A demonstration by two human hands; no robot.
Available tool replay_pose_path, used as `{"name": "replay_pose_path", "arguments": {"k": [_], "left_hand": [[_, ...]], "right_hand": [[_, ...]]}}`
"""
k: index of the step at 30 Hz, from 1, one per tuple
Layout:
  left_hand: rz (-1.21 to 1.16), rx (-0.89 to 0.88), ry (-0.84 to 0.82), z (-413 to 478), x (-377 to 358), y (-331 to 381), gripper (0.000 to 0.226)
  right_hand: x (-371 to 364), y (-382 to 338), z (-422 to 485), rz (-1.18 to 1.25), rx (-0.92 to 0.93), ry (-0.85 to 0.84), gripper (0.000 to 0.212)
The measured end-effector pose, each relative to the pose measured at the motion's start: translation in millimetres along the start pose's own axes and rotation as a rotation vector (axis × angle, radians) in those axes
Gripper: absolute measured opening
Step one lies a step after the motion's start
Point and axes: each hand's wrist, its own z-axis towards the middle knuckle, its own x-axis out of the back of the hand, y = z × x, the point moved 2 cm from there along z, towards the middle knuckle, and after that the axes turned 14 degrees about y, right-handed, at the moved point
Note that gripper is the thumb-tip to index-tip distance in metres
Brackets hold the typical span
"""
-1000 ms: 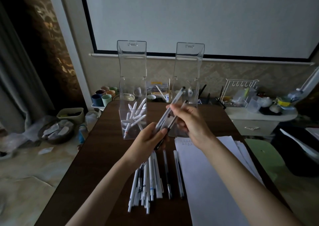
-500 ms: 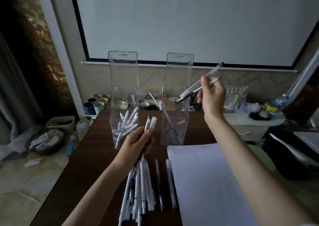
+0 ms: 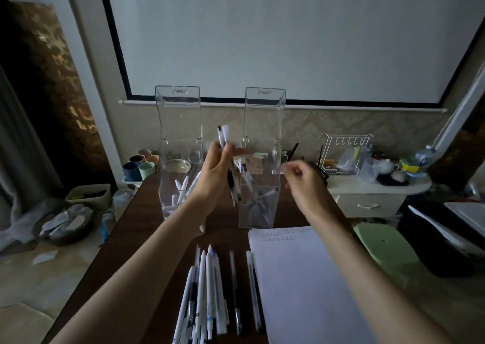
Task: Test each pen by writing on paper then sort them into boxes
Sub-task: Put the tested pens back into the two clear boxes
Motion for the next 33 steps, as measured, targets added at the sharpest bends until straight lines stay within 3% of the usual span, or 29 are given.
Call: {"name": "replay_pose_path", "arguments": {"k": [3, 5, 8, 11, 13, 18, 20, 24, 28, 30, 33], "left_hand": [[0.062, -0.122, 0.011, 34, -26, 4, 0.008], [0.078, -0.100, 0.041, 50, -42, -2, 0.002], [0.272, -0.036, 0.053, 59, -52, -18, 0.017], [0.579, -0.136, 0.030, 50, -39, -19, 0.040], [0.598, -0.158, 0.010, 37, -17, -16, 0.035], [0.750, 0.002, -0.186, -26, 64, -46, 0.021], [0.817, 0.098, -0.165, -59, 92, -59, 0.025], [1.010, 0.274, -0.065, -105, 122, -73, 0.051], [1.296, 0.366, -0.169, -124, 120, -88, 0.095], [1.341, 0.334, -0.199, -126, 110, -92, 0.089], [1.316, 0.293, -0.201, -122, 99, -94, 0.059]], "right_hand": [[10, 14, -15, 0.074, -0.065, -0.009, 0.017], [14, 23, -22, 0.062, -0.102, -0.019, 0.020], [18, 29, -30, 0.068, -0.112, -0.047, 0.019], [20, 32, -35, 0.071, -0.106, -0.064, 0.014], [19, 34, -40, 0.083, -0.098, -0.106, 0.008], [-4, 37, -72, -0.128, -0.133, -0.460, 0.015], [-15, 35, -91, -0.225, -0.123, -0.605, 0.023], [-30, 35, -121, -0.605, -0.025, -0.627, 0.045], [-37, 22, -140, -0.767, 0.014, -0.631, 0.062], [-43, 17, -145, -0.722, -0.021, -0.662, 0.051], [-51, 17, -146, -0.654, -0.114, -0.681, 0.036]]}}
